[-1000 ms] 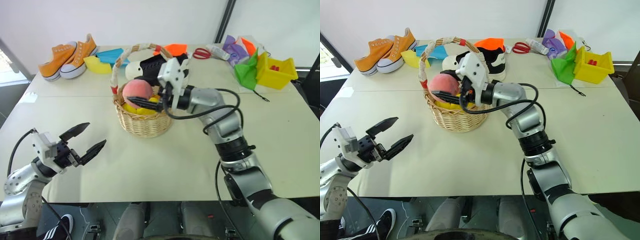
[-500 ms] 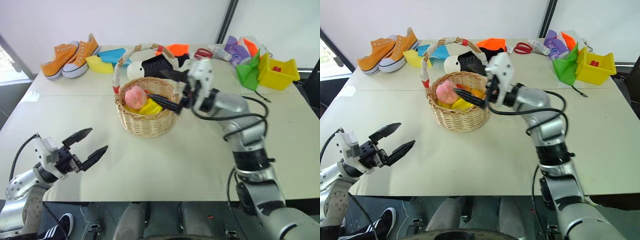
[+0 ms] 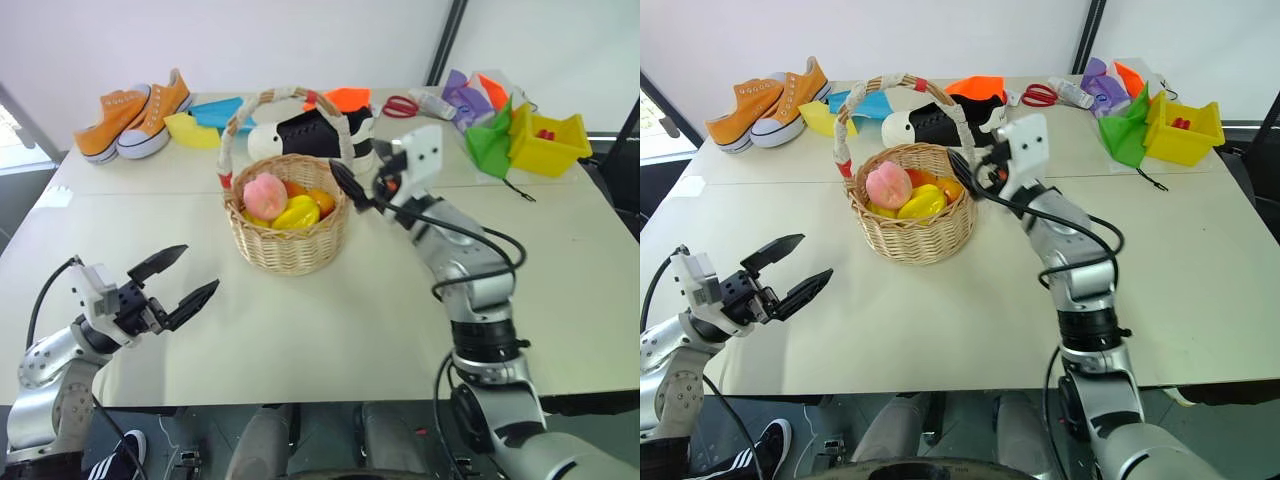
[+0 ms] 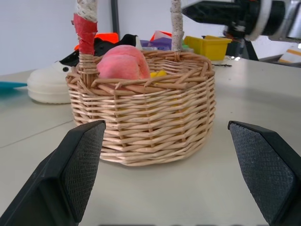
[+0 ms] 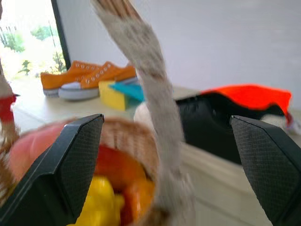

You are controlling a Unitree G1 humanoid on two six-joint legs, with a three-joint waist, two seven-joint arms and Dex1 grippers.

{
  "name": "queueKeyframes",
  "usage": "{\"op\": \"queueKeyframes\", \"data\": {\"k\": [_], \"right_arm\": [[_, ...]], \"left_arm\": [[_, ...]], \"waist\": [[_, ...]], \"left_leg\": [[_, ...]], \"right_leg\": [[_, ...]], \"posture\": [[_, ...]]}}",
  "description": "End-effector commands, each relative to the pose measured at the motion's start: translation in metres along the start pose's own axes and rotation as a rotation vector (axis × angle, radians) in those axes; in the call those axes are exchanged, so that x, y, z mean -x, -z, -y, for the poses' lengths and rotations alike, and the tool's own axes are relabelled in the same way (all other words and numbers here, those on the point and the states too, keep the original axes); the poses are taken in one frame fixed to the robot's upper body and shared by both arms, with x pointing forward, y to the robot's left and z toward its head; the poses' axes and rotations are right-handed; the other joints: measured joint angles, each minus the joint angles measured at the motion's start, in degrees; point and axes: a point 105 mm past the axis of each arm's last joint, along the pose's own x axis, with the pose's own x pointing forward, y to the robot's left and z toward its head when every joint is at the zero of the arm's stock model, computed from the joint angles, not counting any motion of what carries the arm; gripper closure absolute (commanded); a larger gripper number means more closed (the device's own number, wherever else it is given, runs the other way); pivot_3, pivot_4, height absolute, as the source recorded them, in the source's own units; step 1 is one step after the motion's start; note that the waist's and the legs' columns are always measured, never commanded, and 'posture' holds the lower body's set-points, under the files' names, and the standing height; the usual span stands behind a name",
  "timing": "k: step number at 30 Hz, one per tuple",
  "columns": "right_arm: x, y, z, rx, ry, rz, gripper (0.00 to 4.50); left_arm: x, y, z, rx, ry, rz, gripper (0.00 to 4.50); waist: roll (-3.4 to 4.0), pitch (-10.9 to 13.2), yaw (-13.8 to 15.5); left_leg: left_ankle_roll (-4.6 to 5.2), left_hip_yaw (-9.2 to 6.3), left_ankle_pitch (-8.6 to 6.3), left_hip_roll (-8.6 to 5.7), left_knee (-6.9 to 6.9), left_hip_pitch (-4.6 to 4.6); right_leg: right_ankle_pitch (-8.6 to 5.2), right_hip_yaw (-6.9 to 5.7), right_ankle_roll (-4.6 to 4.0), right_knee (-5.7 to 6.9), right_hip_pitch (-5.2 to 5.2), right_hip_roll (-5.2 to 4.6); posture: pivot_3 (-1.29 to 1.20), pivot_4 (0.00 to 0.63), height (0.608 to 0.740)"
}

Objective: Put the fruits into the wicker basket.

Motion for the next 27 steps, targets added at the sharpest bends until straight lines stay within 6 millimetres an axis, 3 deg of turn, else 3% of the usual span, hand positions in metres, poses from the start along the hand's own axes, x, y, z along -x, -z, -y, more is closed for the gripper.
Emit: {"op": "queueKeyframes", "data": {"k": [1, 4, 10, 15, 19, 22, 27], "right_arm": [[-0.014, -0.005, 0.000, 0.022, 0.046, 0.035, 0.27], [-0.017, 0.003, 0.005, 0.058, 0.070, 0.018, 1.40], [-0.012, 0.005, 0.013, 0.084, 0.092, 0.019, 4.48], [0.006, -0.005, 0.037, 0.105, 0.136, 0.046, 4.48], [0.033, -0.018, 0.066, 0.160, 0.181, 0.081, 4.48], [0.069, -0.022, 0.111, 0.215, 0.333, 0.061, 4.48], [0.131, -0.026, 0.159, 0.311, 0.512, 0.001, 4.48]], "left_arm": [[-0.003, -0.003, 0.002, -0.026, 0.014, 0.006, 0.00], [-0.002, -0.003, 0.003, -0.029, 0.010, 0.008, 0.00], [0.001, -0.003, 0.006, -0.028, 0.000, 0.008, 0.00], [-0.002, -0.004, 0.007, -0.021, 0.003, 0.019, 0.00], [-0.008, -0.005, 0.012, -0.002, 0.054, 0.023, 0.00], [-0.017, -0.004, 0.020, 0.004, 0.121, 0.011, 0.00], [-0.031, 0.003, 0.025, 0.005, 0.207, -0.001, 0.00]], "waist": [[-0.01, -0.01, 0.14], [-0.01, -0.01, 0.12], [0.00, 0.00, -0.14], [0.00, 0.00, 0.16], [0.00, 0.00, 0.46], [0.00, 0.00, 0.47], [0.05, -0.01, 0.41]], "left_leg": [[0.00, 0.00, 0.00, -0.02, 0.00, 0.00], [-0.01, 0.00, 0.00, -0.05, 0.02, 0.01], [-0.01, -0.01, 0.02, -0.02, 0.00, 0.01], [-0.01, -0.01, 0.03, -0.02, 0.00, 0.01], [0.00, -0.02, 0.03, -0.09, 0.03, -0.01], [0.00, -0.02, 0.02, -0.10, 0.03, -0.01], [0.02, -0.02, 0.04, -0.07, 0.00, -0.01]], "right_leg": [[0.00, 0.00, 0.00, 0.00, 0.01, -0.01], [0.00, -0.01, 0.00, 0.00, 0.04, -0.02], [0.01, 0.00, 0.01, 0.09, -0.03, 0.01], [0.01, -0.01, 0.01, 0.09, -0.01, 0.01], [0.00, -0.02, 0.01, -0.03, 0.07, -0.06], [0.00, -0.02, 0.00, -0.04, 0.09, -0.07], [0.00, -0.03, 0.01, -0.01, 0.32, -0.06]], "posture": [[0.00, 0.150, 0.740], [0.00, 0.150, 0.740], [0.00, 0.150, 0.740], [0.00, 0.150, 0.740], [0.00, 0.150, 0.740], [0.00, 0.150, 0.740], [0.00, 0.150, 0.740]]}}
